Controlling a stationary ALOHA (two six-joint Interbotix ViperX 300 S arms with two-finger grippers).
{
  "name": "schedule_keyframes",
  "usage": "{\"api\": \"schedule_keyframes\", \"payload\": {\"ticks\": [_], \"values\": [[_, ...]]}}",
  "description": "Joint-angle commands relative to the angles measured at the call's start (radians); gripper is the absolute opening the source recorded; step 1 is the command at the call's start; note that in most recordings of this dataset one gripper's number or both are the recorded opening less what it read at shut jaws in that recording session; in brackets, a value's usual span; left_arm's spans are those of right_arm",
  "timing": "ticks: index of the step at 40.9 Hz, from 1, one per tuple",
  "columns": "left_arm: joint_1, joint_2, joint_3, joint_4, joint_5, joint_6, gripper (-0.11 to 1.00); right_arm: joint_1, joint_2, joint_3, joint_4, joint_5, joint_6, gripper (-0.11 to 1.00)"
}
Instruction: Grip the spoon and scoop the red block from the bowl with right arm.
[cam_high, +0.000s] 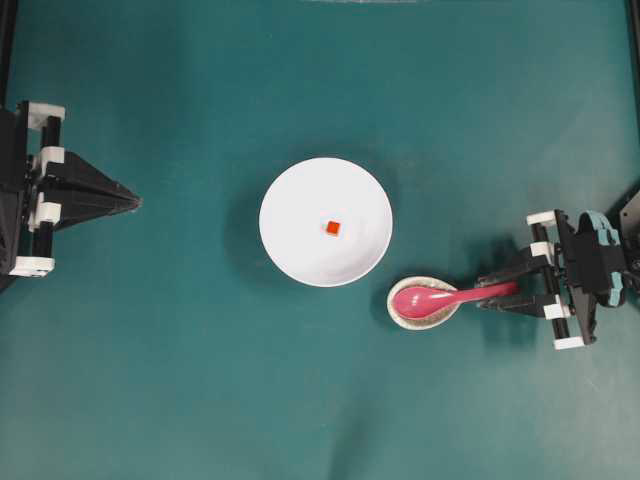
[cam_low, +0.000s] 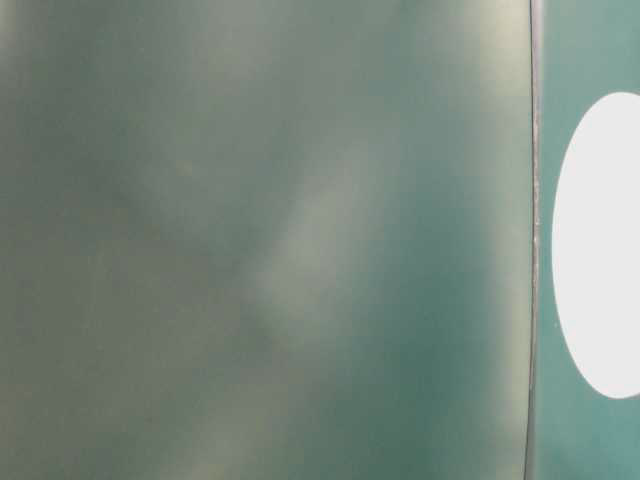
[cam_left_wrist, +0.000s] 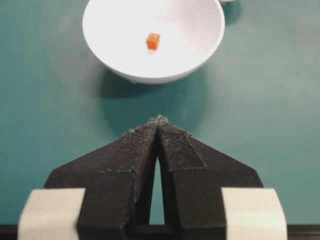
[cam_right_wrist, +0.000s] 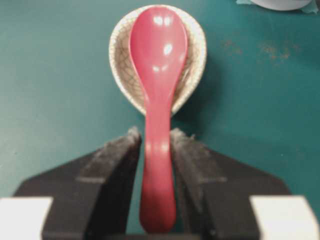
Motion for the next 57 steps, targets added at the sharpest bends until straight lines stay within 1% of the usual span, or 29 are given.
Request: {"api": "schedule_keyframes", "payload": {"ticks": [1,11,19,27,31,39,57], "values": [[0.003,0.005,-0.020,0.003,-0.005,0.000,0.00,0.005,-0.005,-0.008,0.002,-0.005,-0.002,0.38],[0.003,0.005,-0.020,0.003,-0.005,0.000,0.00,0.005,-0.005,-0.008,0.003,0.003,0.002,0.36],[0.003,0.005,-0.018,0.003,-0.005,0.000,0.00,0.005,-0.006,-0.012,0.003,0.017,0.002,0.23],[0.003,0.005,-0.020,0.003,-0.005,0.000,0.00,0.005,-0.006,-0.015,0.003,0.018,0.002,0.23],[0.003,0.005,-0.018,0.003,-0.003,0.000,0.00,0.005,-0.006,-0.020,0.003,0.021,0.012,0.23],[0.003,0.005,-0.020,0.003,-0.005,0.000,0.00,0.005,-0.055,-0.037,0.003,0.098,0.017,0.23],[0.003,0.005,-0.020,0.003,-0.005,0.000,0.00,-0.006,-0.245,-0.032,0.003,0.314,0.012,0.23]]}}
